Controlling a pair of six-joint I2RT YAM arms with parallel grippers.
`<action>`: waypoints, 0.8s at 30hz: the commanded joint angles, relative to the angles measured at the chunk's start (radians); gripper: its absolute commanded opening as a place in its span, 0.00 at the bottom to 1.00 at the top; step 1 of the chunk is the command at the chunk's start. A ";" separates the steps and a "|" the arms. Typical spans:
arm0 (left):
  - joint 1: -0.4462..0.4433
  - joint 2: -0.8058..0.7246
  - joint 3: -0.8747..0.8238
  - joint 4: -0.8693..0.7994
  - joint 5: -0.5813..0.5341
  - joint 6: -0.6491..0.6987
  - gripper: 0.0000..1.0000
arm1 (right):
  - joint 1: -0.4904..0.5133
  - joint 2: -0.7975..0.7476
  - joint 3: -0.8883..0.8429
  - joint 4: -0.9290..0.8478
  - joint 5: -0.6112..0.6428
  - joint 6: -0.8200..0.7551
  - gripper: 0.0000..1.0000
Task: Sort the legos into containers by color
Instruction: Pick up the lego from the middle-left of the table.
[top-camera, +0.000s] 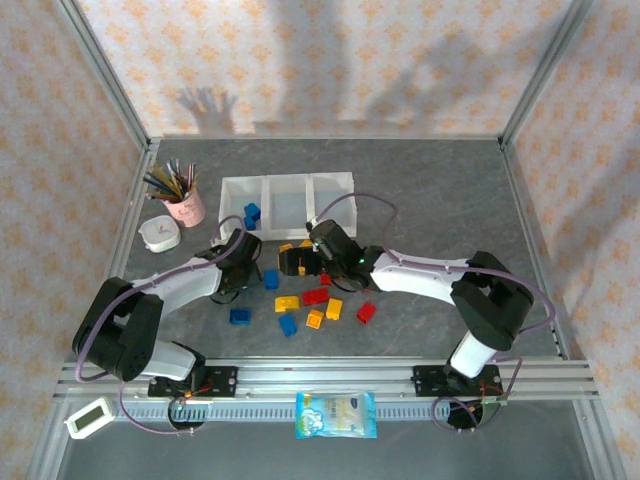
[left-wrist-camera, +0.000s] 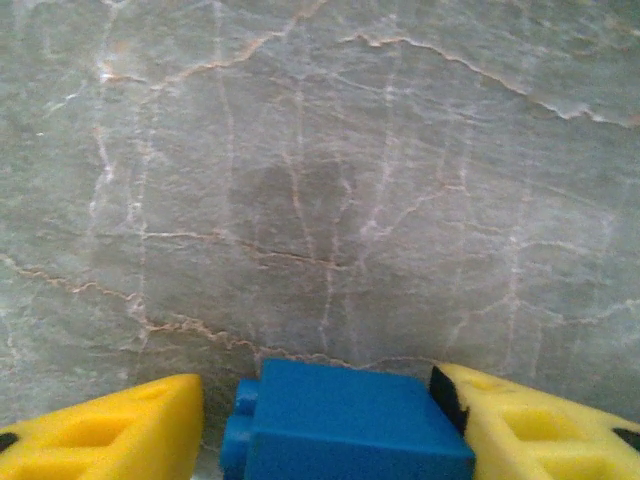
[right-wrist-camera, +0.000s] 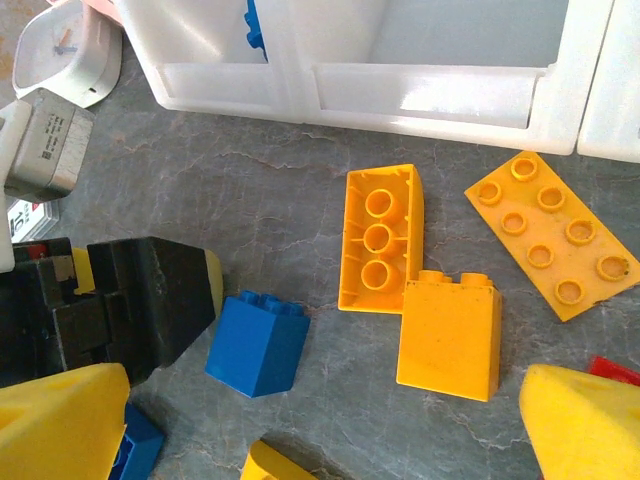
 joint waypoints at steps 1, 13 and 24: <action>-0.006 0.035 -0.012 0.089 0.008 0.014 0.52 | 0.005 -0.013 -0.004 0.006 0.030 0.004 1.00; -0.007 -0.069 0.001 0.047 -0.024 -0.004 0.36 | 0.005 -0.034 0.025 -0.011 0.031 0.000 1.00; -0.006 -0.149 0.187 -0.053 -0.088 0.032 0.33 | -0.007 -0.021 0.095 -0.052 0.060 -0.022 1.00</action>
